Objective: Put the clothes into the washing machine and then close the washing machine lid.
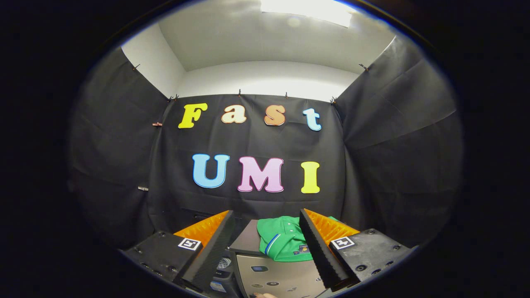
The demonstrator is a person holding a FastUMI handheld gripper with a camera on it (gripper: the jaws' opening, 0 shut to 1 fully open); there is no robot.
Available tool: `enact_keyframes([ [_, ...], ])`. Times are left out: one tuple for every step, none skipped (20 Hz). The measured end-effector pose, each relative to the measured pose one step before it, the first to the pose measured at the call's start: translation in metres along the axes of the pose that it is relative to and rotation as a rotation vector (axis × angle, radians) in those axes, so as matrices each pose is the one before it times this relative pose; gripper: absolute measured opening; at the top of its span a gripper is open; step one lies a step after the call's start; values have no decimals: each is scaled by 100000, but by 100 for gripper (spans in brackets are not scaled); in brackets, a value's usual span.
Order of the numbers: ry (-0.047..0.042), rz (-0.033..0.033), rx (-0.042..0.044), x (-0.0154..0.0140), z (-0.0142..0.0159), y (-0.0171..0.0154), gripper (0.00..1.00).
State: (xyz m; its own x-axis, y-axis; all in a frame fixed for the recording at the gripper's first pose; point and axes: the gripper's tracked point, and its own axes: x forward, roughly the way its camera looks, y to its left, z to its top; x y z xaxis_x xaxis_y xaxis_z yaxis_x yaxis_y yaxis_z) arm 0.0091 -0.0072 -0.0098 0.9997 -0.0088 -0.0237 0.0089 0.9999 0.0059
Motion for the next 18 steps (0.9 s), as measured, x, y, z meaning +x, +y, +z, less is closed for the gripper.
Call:
enact_keyframes([
  [-11,-151,-83,8,-45,-76,98],
  [14,-98,-126,75,-21,-25,98],
  [153,-199,-289,128,-90,-5,98],
  [379,-389,-410,140,-106,-71,98],
  [398,-455,-411,246,-123,1,98],
  [306,-450,-250,257,-43,-137,98],
  [520,-24,-365,414,-58,64,98],
  [936,459,-158,459,-94,112,98],
  [1008,801,-228,340,-150,25,98],
  [979,406,-356,361,-142,-125,98],
  [1154,-339,-583,760,-186,-417,98],
  [1141,-849,-421,847,-112,-561,98],
  [1224,-678,113,1198,-64,-430,98],
  [1530,-373,785,960,-76,-402,98],
  [1518,-110,1027,1137,-147,-264,98],
  [1712,-55,893,1073,-214,-315,98],
  [1817,-650,463,1290,-277,-454,98],
  [1668,-915,1,1327,-343,-551,98],
])
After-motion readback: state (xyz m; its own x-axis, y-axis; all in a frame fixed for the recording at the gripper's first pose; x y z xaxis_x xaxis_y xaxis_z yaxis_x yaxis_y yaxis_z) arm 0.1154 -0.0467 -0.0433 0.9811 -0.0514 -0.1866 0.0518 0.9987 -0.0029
